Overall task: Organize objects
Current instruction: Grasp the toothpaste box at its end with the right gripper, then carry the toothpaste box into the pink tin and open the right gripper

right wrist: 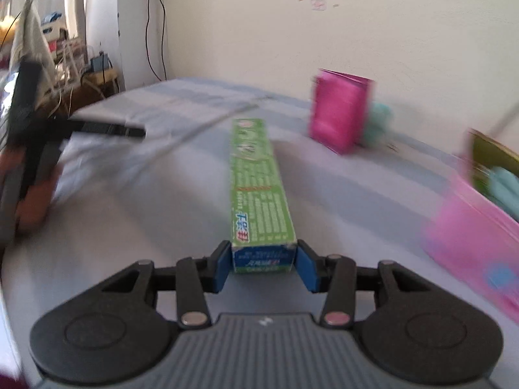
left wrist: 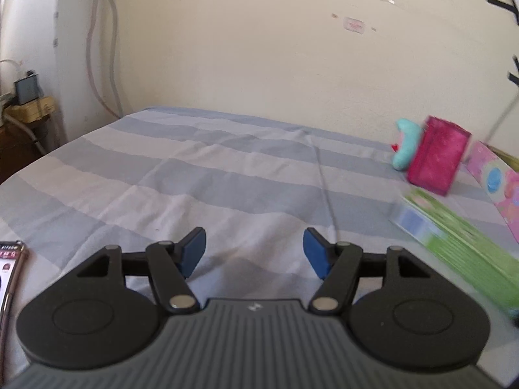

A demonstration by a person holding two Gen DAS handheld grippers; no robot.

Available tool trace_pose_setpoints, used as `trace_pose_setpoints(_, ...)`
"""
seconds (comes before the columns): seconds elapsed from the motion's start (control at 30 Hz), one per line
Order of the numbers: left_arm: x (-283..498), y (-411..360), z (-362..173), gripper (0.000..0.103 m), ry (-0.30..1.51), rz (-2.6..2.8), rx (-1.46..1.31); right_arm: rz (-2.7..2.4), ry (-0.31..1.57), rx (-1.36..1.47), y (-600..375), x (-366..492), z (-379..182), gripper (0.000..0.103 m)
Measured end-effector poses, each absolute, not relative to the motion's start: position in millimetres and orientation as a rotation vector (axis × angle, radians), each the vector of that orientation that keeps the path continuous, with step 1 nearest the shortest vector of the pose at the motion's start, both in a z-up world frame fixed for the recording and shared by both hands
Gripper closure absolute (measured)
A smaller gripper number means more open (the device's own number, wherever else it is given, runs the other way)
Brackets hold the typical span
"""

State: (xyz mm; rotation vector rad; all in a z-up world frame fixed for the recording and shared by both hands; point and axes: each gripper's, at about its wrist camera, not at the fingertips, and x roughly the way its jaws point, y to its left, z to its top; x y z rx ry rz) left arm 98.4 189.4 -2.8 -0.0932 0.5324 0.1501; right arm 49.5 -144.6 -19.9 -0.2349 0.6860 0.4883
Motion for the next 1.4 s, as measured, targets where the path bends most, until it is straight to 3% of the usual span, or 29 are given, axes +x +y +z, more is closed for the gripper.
trace_pose_setpoints(0.17, 95.2, 159.1, 2.8, 0.035, 0.605, -0.024, -0.173, 0.252, 0.687, -0.197, -222.8, 3.6, -18.4, 0.062)
trace_pose_setpoints(0.37, 90.4, 89.9, 18.2, 0.035, 0.617, -0.254, -0.241, 0.083, 0.659, 0.062, -289.9, -19.5, -15.9, 0.06)
trace_pose_setpoints(0.6, 90.6, 60.3, 12.5, 0.035, 0.669, -0.251, -0.176, 0.217, 0.6, 0.029, -263.1, -21.9, -14.1, 0.055)
trace_pose_setpoints(0.97, 107.4, 58.6, -2.2, 0.033, 0.768, -0.394, -0.311, 0.312, 0.622, -0.002, -238.2, 3.1, -23.5, 0.051)
trace_pose_setpoints(1.2, 102.3, 37.4, -3.6, 0.03, 0.744, -0.397, -0.274, 0.329, 0.635, -0.02, -229.7, 14.8, -28.6, 0.042)
trace_pose_setpoints(1.4, 100.4, 21.6, -0.9, 0.031, 0.756, -0.427, -0.279, 0.265, 0.606, -0.006, -241.1, 1.8, -23.7, 0.043)
